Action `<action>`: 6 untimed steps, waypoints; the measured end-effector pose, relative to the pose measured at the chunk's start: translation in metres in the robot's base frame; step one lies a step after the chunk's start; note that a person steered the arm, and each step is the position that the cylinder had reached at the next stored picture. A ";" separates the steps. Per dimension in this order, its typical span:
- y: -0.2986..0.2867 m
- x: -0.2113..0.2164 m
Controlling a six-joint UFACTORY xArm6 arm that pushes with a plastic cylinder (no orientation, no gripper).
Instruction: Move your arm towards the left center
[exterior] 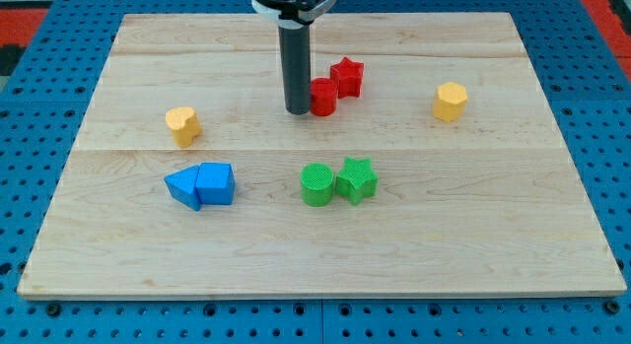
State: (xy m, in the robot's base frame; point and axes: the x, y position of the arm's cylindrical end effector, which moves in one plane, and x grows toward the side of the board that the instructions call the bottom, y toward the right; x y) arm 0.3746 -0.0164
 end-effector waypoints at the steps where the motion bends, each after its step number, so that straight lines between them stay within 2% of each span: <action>1: 0.015 -0.008; 3: 0.040 -0.022; 4: -0.004 0.000; 5: -0.081 -0.034; 6: -0.152 -0.044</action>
State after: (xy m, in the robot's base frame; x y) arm 0.3304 -0.1682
